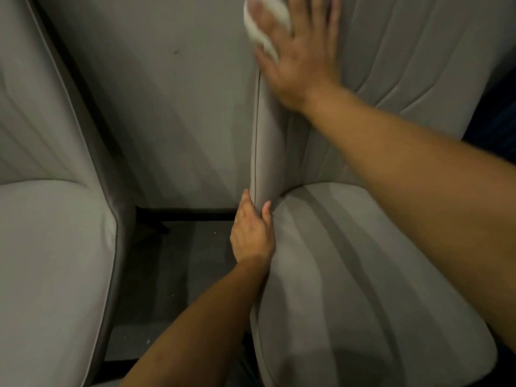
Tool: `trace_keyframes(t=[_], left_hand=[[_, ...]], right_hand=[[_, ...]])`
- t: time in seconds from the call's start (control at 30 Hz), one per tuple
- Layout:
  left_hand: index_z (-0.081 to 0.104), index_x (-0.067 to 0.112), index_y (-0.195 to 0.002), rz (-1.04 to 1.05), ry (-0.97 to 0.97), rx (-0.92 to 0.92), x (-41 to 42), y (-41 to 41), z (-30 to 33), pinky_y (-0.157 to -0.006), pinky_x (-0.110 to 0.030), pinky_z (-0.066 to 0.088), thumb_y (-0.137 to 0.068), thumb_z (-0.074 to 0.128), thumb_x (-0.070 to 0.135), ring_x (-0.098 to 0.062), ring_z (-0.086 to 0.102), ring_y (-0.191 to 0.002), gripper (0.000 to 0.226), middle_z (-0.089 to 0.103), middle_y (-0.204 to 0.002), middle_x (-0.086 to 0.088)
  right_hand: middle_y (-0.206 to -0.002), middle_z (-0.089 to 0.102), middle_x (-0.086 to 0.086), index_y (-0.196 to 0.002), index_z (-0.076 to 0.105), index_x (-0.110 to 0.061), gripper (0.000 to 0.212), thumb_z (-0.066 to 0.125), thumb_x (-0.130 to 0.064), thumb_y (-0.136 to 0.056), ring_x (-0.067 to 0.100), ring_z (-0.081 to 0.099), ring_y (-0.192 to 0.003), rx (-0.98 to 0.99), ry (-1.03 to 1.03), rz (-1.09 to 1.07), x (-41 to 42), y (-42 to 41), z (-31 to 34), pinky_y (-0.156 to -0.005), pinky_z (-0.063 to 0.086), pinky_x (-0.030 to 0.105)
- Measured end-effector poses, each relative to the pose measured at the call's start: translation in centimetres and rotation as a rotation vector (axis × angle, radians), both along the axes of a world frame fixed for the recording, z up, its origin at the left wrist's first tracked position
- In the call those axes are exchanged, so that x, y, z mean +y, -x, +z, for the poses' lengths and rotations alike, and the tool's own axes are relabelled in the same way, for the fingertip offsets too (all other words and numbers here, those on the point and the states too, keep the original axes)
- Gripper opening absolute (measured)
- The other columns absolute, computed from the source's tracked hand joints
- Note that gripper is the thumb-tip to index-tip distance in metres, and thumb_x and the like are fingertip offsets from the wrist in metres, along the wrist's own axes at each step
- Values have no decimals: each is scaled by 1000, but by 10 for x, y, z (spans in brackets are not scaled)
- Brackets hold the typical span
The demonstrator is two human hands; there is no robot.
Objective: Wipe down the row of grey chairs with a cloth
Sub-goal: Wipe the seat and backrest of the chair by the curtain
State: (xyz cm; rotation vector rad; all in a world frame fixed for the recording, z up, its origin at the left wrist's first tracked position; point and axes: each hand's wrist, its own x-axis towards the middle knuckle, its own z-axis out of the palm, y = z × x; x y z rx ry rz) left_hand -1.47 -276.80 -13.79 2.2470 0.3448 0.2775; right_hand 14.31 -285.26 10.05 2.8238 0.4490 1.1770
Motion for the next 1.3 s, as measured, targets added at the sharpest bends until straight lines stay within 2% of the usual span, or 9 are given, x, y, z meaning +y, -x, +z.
trace_keyframes(t=[0.1, 0.17, 0.27, 0.33, 0.53, 0.77, 0.87, 1.03, 1.3], left_hand=[[23, 30, -148, 3, 8, 5, 0, -2, 0, -89, -43, 46, -95, 28, 67, -27, 55, -119, 65, 50, -143, 0], [23, 28, -148, 17, -10, 16, -1, -1, 0, -89, -43, 46, -95, 28, 66, -28, 55, -119, 66, 50, -143, -1], [23, 27, -149, 23, -17, 15, -2, 0, -1, -90, -43, 46, -94, 27, 65, -28, 55, -119, 67, 51, -142, -2], [22, 26, -149, 18, -23, 14, -2, 0, -1, -90, -43, 46, -94, 26, 65, -28, 54, -120, 67, 50, -143, -3], [22, 21, -151, -14, -20, 14, -2, -4, 8, -92, -43, 44, -90, 21, 70, -28, 51, -125, 78, 46, -147, -5], [32, 15, -147, -25, -11, -139, 1, -59, 77, -88, -45, 45, -86, 39, 70, -34, 54, -117, 82, 53, -137, -13], [33, 14, -146, -29, -78, -177, 6, -77, 91, -83, -45, 46, -83, 32, 76, -38, 58, -111, 88, 59, -130, -16], [39, 17, -141, 61, 8, -151, -5, -77, 84, -76, -46, 46, -80, 34, 75, -42, 61, -100, 84, 64, -120, -16], [43, 14, -136, 96, -16, -177, -7, -79, 82, -73, -46, 47, -83, 35, 71, -41, 63, -97, 78, 66, -115, -16]], right_hand=[[-128, 57, 5, -113, 58, -39, 56, 11, -59, -92, 20, 50, -117, 98, -174, -124, -4, -22, 48, -106, 31, 38], [-110, 56, 4, -91, 47, -31, 42, 9, -48, -87, 18, 48, -98, 169, -269, -157, -6, -28, 64, -96, 34, 34], [-143, 53, 1, -132, 56, -30, 61, 11, -53, -96, 23, 45, -133, 70, -124, -105, 3, -12, 41, -110, 25, 39], [-161, 30, 3, -152, 38, -30, 58, 20, -53, -102, 34, 23, -149, 43, 97, 64, 14, 13, 8, -119, 9, 57], [-160, 31, 4, -150, 42, -28, 53, 47, -48, -101, 41, 21, -148, 56, 290, 275, -15, 50, -76, -116, 11, 68], [-159, 34, 6, -153, 37, -30, 55, 47, -36, -99, 44, 30, -144, -124, 621, 385, -49, 15, -30, -111, 15, 70], [-162, 27, 8, -156, 26, -30, 56, 39, -27, -101, 47, 25, -145, -109, 539, 226, -65, -11, 16, -111, 11, 71], [-157, 37, 1, -149, 39, -34, 57, 16, -51, -100, 26, 27, -147, -103, -200, -301, -105, -49, 108, -121, 9, 52], [-162, 26, 10, -153, 35, -28, 55, 36, -46, -102, 42, 15, -149, -83, -77, 61, -40, -18, 26, -118, 6, 62]])
